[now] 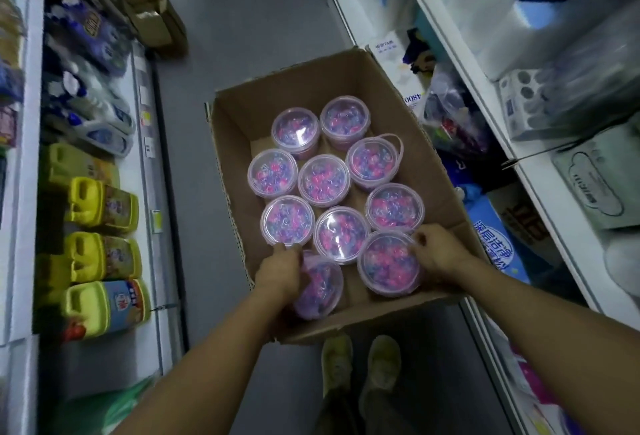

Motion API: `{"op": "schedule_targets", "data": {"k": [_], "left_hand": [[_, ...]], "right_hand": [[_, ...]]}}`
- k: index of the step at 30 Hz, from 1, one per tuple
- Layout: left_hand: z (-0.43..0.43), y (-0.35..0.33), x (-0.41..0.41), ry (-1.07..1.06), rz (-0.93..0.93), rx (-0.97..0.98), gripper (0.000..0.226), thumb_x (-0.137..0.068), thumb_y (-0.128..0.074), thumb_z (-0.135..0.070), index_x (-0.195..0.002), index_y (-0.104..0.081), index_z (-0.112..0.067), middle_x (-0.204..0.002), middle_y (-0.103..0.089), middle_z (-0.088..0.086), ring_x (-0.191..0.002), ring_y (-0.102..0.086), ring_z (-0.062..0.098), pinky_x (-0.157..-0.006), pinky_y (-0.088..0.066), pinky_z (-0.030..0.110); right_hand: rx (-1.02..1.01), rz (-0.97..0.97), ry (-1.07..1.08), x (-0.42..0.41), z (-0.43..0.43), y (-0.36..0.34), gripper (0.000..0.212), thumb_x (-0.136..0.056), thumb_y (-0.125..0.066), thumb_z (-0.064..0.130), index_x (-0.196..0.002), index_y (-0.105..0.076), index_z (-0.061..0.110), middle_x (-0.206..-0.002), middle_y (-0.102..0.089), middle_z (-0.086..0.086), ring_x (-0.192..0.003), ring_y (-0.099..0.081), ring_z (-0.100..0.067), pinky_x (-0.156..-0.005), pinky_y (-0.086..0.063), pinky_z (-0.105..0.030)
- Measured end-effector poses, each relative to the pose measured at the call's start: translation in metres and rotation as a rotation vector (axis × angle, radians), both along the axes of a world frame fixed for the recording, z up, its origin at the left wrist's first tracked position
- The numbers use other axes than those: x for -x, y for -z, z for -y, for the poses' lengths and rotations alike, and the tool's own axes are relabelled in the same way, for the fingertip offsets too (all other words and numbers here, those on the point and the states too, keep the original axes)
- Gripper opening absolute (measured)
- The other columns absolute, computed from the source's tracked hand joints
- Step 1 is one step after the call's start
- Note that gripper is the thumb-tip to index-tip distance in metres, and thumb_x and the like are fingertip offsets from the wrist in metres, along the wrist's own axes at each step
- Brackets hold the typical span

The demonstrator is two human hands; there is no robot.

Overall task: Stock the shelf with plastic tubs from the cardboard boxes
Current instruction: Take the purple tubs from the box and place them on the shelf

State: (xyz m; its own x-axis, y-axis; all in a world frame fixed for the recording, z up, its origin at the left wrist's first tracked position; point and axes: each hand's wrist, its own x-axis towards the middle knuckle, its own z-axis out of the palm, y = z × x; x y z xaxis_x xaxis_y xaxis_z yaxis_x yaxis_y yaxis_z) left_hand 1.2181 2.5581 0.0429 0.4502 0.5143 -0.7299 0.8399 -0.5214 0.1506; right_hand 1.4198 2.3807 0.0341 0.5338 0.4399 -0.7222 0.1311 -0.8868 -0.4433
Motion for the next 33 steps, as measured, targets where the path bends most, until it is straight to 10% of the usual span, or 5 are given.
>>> {"op": "schedule_targets", "data": {"k": [17, 23, 29, 33], "left_hand": [[0.027, -0.096, 0.020, -0.879, 0.532, 0.222, 0.027, -0.085, -0.069, -0.022, -0.072, -0.046, -0.015, -0.070, -0.059, 0.009, -0.072, -0.063, 0.029, -0.065, -0.048, 0.037], [0.044, -0.163, 0.034, -0.922, 0.677, 0.297, 0.022, -0.088, -0.066, -0.020, -0.084, -0.046, -0.012, -0.076, -0.065, 0.014, -0.050, -0.063, 0.016, -0.041, -0.047, 0.023], [0.065, -0.224, 0.066, -0.847, 0.767, 0.350, 0.020, -0.090, -0.064, -0.024, -0.087, -0.050, -0.010, -0.044, -0.057, 0.000, -0.043, -0.057, 0.014, -0.070, -0.057, 0.037], [0.095, -0.262, 0.105, -0.784, 0.827, 0.418, 0.018, -0.091, -0.063, -0.024, -0.089, -0.055, -0.008, -0.055, -0.061, 0.004, -0.046, -0.060, 0.014, -0.061, -0.058, 0.031]], "right_hand": [[-0.237, -0.229, 0.635, -0.030, 0.011, -0.108, 0.007, -0.085, -0.058, 0.006, -0.080, -0.056, 0.002, -0.038, -0.048, -0.006, -0.025, -0.039, -0.012, -0.034, -0.037, -0.016], [-0.302, -0.253, 0.638, -0.010, 0.033, -0.177, 0.019, -0.085, -0.054, 0.013, -0.067, -0.052, 0.009, -0.053, -0.049, -0.006, -0.037, -0.038, -0.012, -0.041, -0.029, -0.014], [-0.433, -0.225, 0.717, 0.044, 0.079, -0.235, 0.019, -0.087, -0.053, 0.016, -0.069, -0.053, 0.013, -0.049, -0.050, -0.002, -0.028, -0.037, -0.008, -0.034, -0.028, -0.010], [-0.498, -0.217, 0.773, 0.095, 0.127, -0.266, 0.022, -0.086, -0.053, 0.019, -0.065, -0.049, 0.016, -0.040, -0.048, 0.002, -0.028, -0.037, -0.007, -0.033, -0.028, -0.013]]}}
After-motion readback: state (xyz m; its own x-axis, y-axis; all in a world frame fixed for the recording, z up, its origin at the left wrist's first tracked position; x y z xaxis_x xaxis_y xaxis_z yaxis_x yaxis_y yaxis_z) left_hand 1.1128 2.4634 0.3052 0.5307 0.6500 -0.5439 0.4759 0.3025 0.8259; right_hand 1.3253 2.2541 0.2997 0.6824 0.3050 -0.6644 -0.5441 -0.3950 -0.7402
